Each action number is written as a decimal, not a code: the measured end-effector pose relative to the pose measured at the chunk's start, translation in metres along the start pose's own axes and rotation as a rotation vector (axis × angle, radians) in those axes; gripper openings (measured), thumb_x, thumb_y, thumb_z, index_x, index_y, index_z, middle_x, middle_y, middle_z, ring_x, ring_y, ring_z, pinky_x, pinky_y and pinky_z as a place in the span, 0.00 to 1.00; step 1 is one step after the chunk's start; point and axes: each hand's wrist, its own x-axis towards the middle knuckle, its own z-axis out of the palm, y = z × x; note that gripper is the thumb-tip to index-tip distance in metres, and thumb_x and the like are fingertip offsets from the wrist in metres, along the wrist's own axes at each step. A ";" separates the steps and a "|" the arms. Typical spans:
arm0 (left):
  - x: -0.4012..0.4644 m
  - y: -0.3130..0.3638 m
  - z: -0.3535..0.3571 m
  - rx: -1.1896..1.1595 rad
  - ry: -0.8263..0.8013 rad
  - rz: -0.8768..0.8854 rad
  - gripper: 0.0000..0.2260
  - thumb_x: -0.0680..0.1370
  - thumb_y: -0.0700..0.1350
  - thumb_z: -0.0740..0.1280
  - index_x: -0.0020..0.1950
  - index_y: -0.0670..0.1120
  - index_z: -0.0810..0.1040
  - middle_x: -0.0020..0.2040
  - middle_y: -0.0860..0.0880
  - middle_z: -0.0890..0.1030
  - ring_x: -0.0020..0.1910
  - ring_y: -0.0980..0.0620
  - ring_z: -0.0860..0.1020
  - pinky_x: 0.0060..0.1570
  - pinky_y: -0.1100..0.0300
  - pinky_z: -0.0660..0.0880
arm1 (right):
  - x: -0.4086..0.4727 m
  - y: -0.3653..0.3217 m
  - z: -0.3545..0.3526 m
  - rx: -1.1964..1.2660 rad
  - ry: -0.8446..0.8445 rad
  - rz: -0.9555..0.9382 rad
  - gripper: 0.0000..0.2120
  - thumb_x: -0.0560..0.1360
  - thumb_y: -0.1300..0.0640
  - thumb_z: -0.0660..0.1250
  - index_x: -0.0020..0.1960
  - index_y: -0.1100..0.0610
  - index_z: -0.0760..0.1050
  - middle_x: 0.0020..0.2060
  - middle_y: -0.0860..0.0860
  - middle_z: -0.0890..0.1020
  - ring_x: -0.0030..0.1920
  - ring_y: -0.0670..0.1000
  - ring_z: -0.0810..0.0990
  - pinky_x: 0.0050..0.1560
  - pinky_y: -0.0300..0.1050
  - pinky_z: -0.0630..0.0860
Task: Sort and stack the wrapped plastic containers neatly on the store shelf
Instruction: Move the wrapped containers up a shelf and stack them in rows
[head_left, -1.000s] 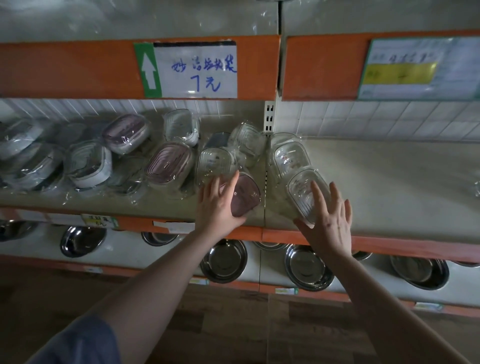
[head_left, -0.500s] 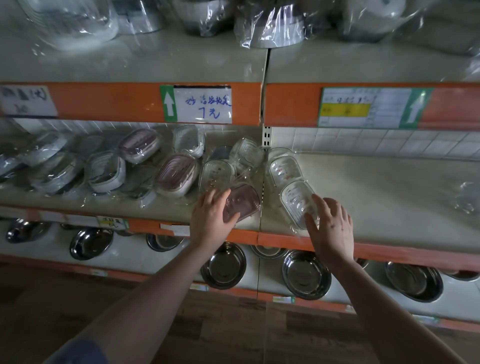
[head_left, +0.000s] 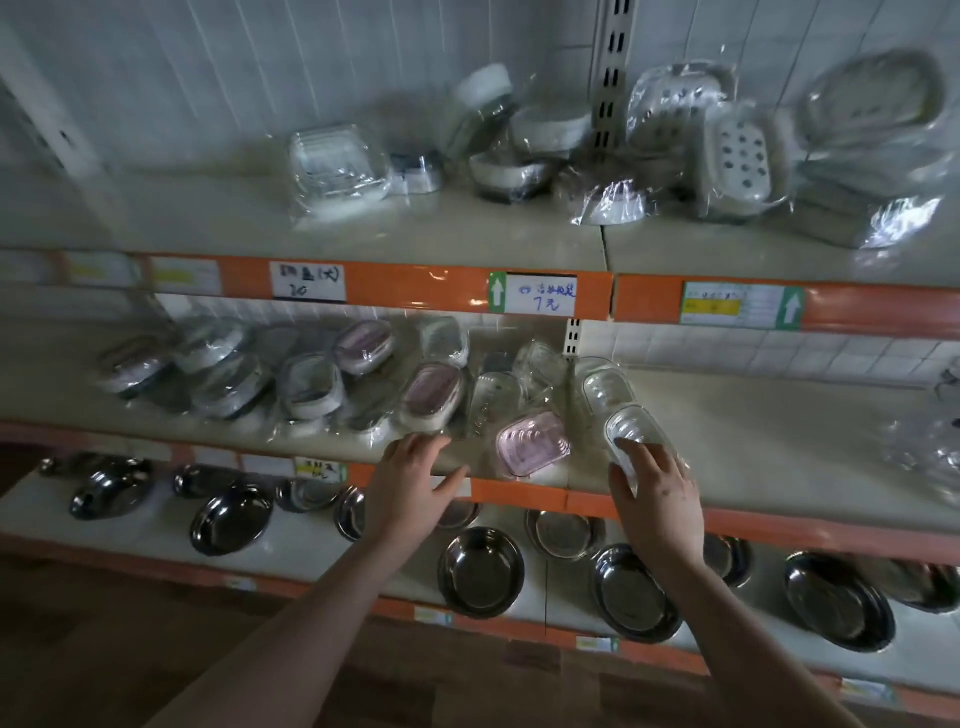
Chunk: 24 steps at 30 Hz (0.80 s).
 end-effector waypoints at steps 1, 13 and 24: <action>-0.004 -0.006 -0.017 0.003 0.002 -0.008 0.16 0.71 0.52 0.72 0.53 0.44 0.81 0.48 0.46 0.82 0.46 0.45 0.79 0.42 0.54 0.77 | -0.002 -0.016 -0.007 0.008 0.016 -0.014 0.14 0.66 0.67 0.74 0.51 0.60 0.79 0.41 0.60 0.80 0.40 0.63 0.79 0.42 0.54 0.75; -0.036 -0.084 -0.227 0.010 0.056 -0.009 0.18 0.76 0.53 0.68 0.62 0.47 0.76 0.58 0.48 0.77 0.57 0.49 0.74 0.53 0.58 0.72 | 0.008 -0.201 -0.072 0.057 0.137 -0.083 0.10 0.74 0.61 0.66 0.55 0.60 0.78 0.49 0.61 0.80 0.48 0.62 0.78 0.44 0.53 0.74; 0.013 -0.109 -0.309 0.079 0.150 0.029 0.20 0.77 0.55 0.64 0.66 0.46 0.73 0.63 0.49 0.75 0.62 0.51 0.71 0.58 0.60 0.68 | 0.057 -0.263 -0.089 0.077 0.181 -0.107 0.14 0.74 0.61 0.66 0.60 0.60 0.77 0.53 0.60 0.79 0.54 0.62 0.76 0.52 0.54 0.72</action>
